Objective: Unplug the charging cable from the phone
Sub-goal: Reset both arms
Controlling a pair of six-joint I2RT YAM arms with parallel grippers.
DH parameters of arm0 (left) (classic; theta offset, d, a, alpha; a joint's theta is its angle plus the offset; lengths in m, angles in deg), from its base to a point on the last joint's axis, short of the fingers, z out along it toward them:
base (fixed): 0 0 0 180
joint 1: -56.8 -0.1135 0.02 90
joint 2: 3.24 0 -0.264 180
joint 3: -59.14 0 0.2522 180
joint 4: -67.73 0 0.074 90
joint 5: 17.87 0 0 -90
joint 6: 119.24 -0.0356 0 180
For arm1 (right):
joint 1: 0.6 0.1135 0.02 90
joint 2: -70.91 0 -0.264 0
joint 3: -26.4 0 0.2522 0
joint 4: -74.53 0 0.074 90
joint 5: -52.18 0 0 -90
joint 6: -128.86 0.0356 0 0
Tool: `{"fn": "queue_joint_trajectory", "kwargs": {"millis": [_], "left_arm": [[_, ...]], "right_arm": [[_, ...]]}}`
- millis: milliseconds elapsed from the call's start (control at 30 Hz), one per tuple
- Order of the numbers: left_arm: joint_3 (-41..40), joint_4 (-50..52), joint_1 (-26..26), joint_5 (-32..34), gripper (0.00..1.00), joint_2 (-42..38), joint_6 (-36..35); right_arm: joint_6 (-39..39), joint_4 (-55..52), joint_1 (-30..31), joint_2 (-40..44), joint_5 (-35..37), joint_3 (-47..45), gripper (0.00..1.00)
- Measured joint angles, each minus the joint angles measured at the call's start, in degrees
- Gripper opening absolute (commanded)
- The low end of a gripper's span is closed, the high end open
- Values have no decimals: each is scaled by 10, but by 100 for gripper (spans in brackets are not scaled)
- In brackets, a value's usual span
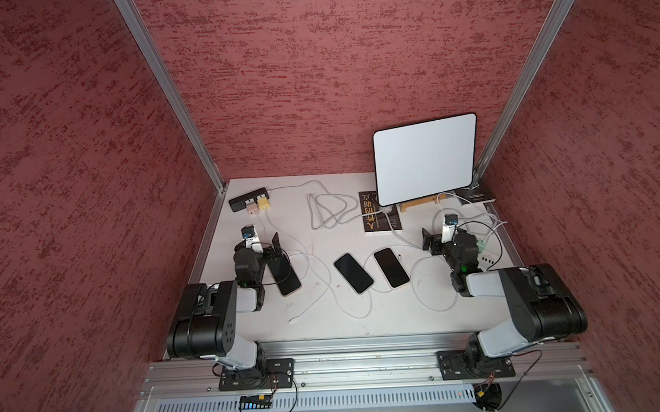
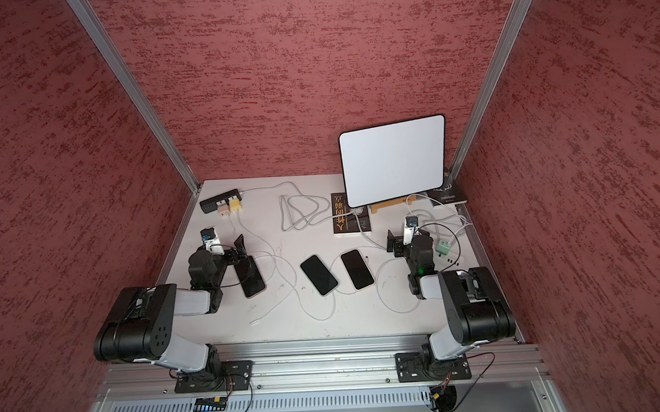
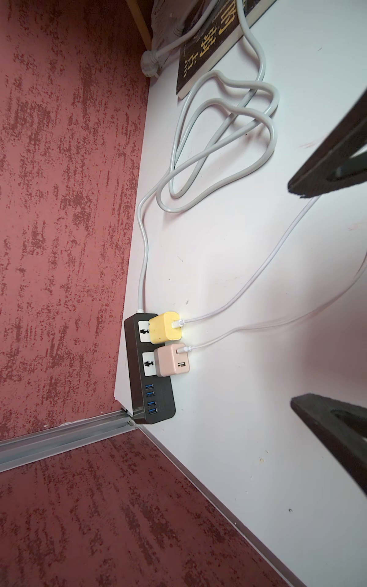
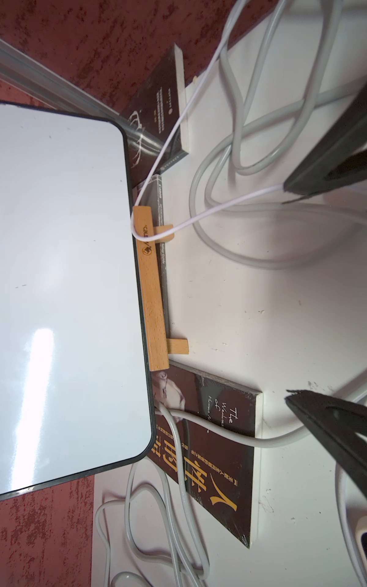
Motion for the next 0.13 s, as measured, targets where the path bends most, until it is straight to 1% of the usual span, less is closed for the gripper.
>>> {"fn": "queue_joint_trajectory", "kwargs": {"millis": [133], "left_arm": [[0,0,0,0,100,0,0]], "right_arm": [[0,0,0,0,0,0,99]]}}
